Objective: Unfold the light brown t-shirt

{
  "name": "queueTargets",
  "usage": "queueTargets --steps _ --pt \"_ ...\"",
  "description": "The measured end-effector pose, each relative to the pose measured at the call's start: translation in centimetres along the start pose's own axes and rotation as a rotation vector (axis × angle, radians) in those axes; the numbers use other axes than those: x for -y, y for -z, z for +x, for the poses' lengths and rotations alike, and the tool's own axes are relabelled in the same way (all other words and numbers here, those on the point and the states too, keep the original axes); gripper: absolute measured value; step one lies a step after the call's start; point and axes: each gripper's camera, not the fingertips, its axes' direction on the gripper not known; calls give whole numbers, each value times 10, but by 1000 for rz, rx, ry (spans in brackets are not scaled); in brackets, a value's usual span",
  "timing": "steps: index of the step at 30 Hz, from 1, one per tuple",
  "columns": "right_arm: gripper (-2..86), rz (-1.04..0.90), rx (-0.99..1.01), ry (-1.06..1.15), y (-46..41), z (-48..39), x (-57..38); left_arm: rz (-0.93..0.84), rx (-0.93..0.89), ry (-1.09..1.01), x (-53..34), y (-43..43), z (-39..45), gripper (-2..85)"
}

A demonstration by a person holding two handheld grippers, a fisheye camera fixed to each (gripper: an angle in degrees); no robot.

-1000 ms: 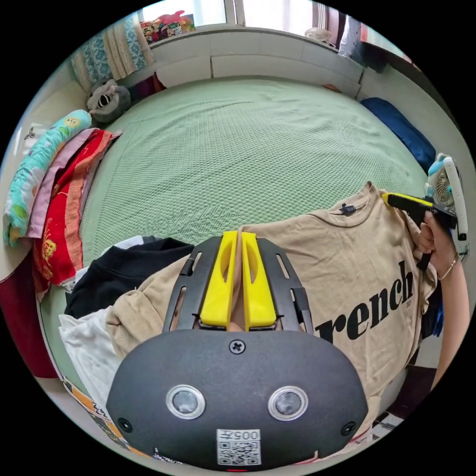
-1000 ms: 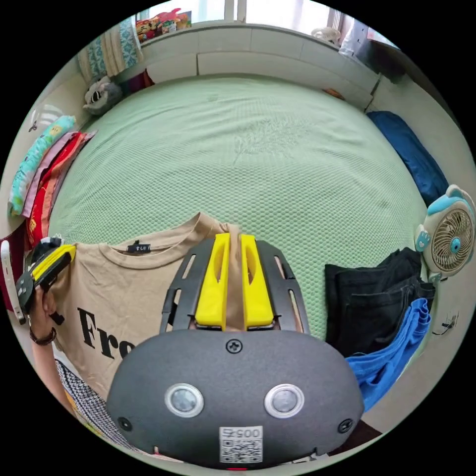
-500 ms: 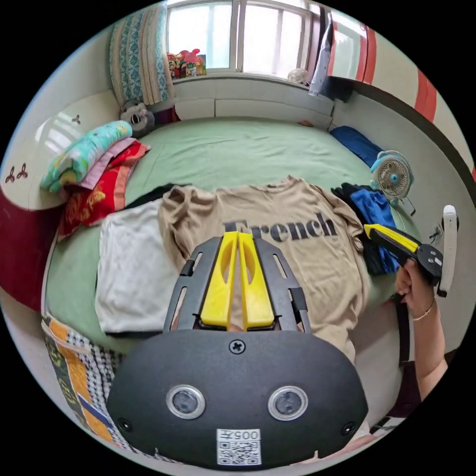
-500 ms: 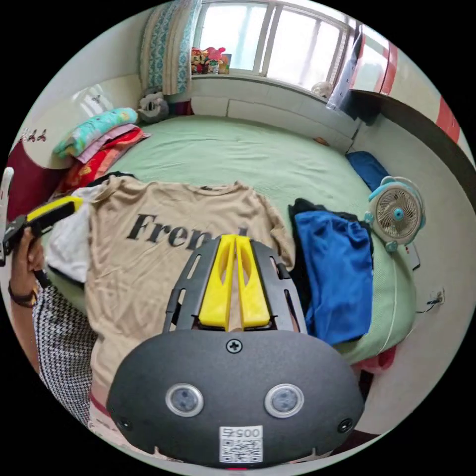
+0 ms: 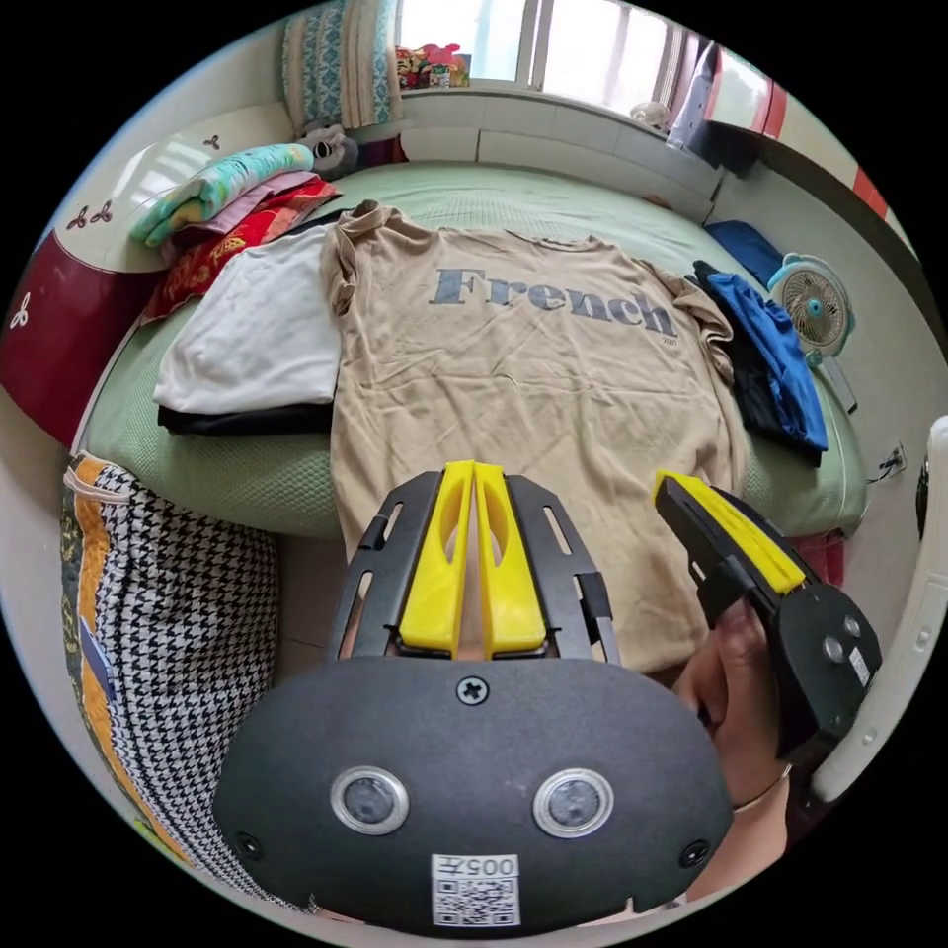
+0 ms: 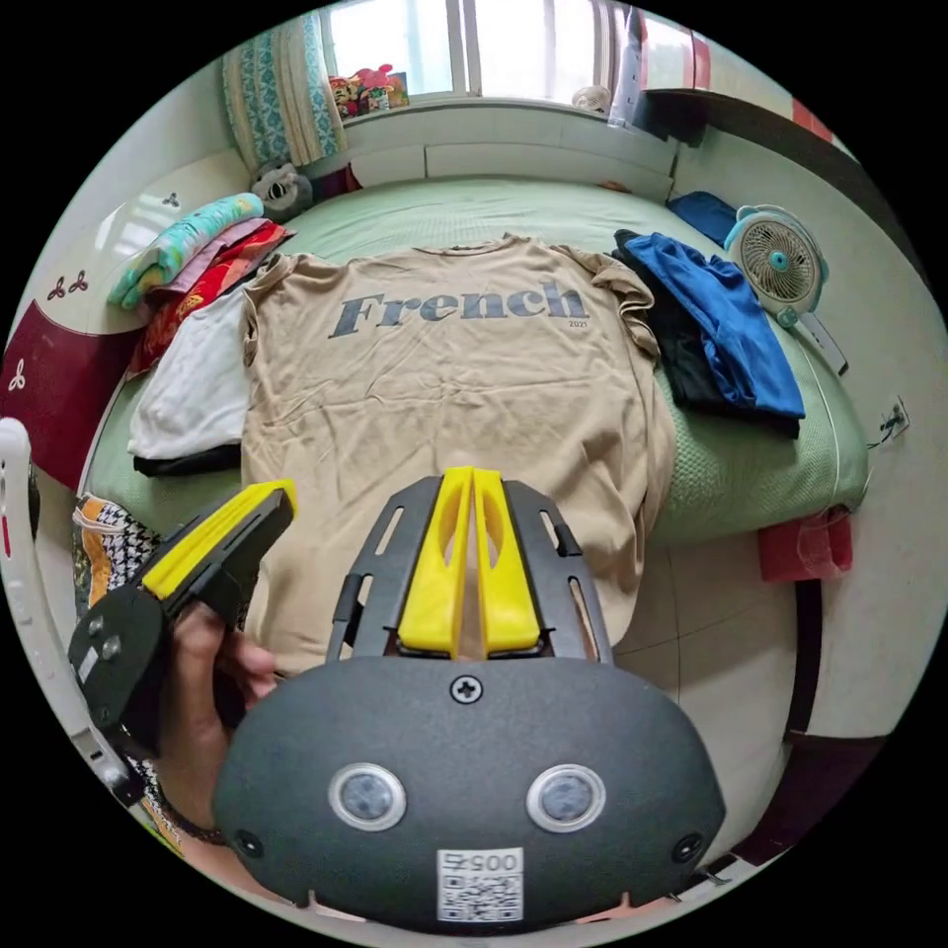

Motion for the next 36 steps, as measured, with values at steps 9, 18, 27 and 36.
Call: queueTargets --steps 9,18,27,36 --pt "-10 -45 19 -30 2 11 -25 -25 -21 -30 -21 8 19 -7" --pt "-11 -43 -2 -21 11 6 -47 -53 30 -73 -37 16 45 -7" --pt "-12 -63 2 -20 16 2 -60 -65 51 -98 -52 27 61 -7" --pt "-12 -59 7 -7 24 -5 -76 -72 42 -71 -67 39 63 -7"
